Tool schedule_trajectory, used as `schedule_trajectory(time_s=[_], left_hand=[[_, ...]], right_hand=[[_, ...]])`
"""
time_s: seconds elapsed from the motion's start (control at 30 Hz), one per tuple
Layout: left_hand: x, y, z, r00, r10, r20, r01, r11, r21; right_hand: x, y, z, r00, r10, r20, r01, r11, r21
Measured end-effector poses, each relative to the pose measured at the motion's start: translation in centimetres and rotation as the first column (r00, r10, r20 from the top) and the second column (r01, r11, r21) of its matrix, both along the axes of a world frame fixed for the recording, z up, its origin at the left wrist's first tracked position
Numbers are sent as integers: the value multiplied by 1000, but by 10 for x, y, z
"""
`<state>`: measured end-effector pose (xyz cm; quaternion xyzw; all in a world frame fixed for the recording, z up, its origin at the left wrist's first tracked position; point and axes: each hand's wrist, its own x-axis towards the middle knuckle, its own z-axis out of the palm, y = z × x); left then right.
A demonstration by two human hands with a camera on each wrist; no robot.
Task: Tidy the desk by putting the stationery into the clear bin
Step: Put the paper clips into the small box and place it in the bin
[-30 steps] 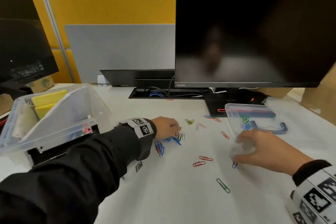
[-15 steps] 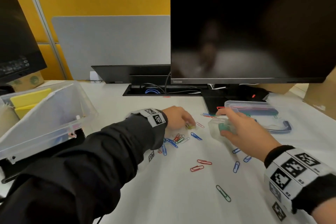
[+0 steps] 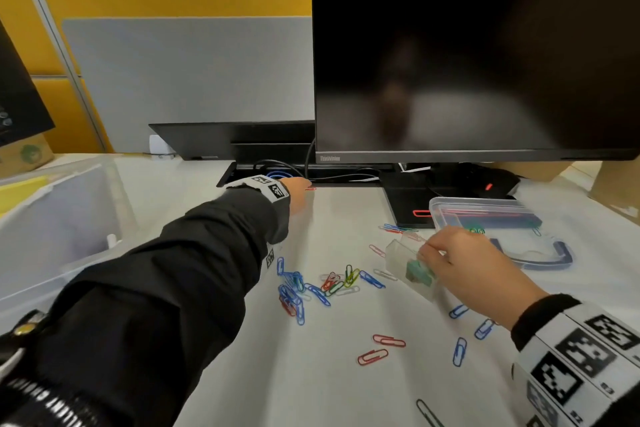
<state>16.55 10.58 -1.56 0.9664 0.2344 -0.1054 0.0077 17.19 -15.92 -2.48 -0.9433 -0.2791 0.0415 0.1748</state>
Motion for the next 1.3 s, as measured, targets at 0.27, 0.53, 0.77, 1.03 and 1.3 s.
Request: schedule_trajectory(time_s=[0.27,0.53,0.77,1.03,1.3], left_hand=[[0,12,-10,999,39,-28,-42,995,-87],[-93,-64,-1,995,-61,-82,25,923,-384],[-143,-109,-5,998,41,55,-19,935,-354],[-160,-133,-7,999,26,-38,-40,889,-455],[-138,-130,-5,891,22,454,195,884,-425]], right_hand=[[4,-1,4,993,86,77,-94,990,109],[-7,-11,8,993,71,95,-86,984,159],[-27,-22,11,991,112,77,-123,981,149],[-41,-28,8,976,202,86,-211,970,119],[-48,-26,9,902,391,183,-427,872,239]])
